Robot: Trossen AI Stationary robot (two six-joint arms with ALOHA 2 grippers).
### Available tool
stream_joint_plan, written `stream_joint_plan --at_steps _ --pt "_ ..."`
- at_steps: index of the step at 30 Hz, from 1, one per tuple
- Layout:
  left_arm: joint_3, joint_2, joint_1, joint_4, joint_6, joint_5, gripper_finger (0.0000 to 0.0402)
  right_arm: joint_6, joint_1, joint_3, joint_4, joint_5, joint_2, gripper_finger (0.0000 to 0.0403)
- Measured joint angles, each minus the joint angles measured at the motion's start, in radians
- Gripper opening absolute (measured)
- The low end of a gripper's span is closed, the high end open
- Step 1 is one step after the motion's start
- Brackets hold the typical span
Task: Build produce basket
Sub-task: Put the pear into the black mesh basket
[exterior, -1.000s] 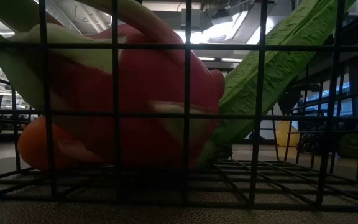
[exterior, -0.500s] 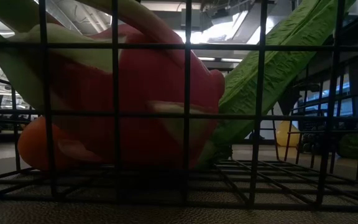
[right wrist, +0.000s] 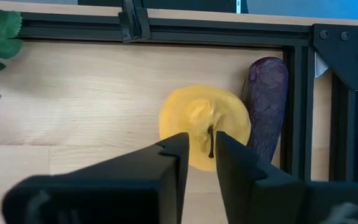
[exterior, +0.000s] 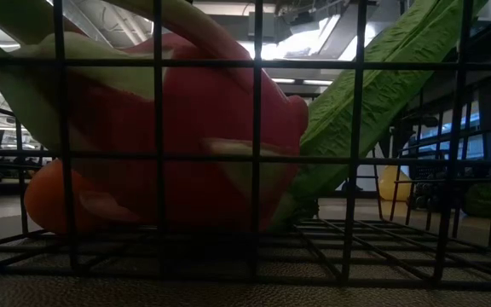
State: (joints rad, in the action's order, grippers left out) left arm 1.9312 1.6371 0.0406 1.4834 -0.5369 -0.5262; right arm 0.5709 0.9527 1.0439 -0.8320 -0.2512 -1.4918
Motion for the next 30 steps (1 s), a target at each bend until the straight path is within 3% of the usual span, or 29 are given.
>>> stream_joint_plan --at_steps 19,30 --pt "0.000 0.000 0.000 0.000 0.000 0.000 0.0084 0.024 0.000 0.000 -0.011 0.001 0.000 0.0004" --pt "0.000 0.000 0.000 0.000 0.000 0.000 0.0084 -0.074 -0.005 0.006 -0.024 0.013 0.003 0.0001"
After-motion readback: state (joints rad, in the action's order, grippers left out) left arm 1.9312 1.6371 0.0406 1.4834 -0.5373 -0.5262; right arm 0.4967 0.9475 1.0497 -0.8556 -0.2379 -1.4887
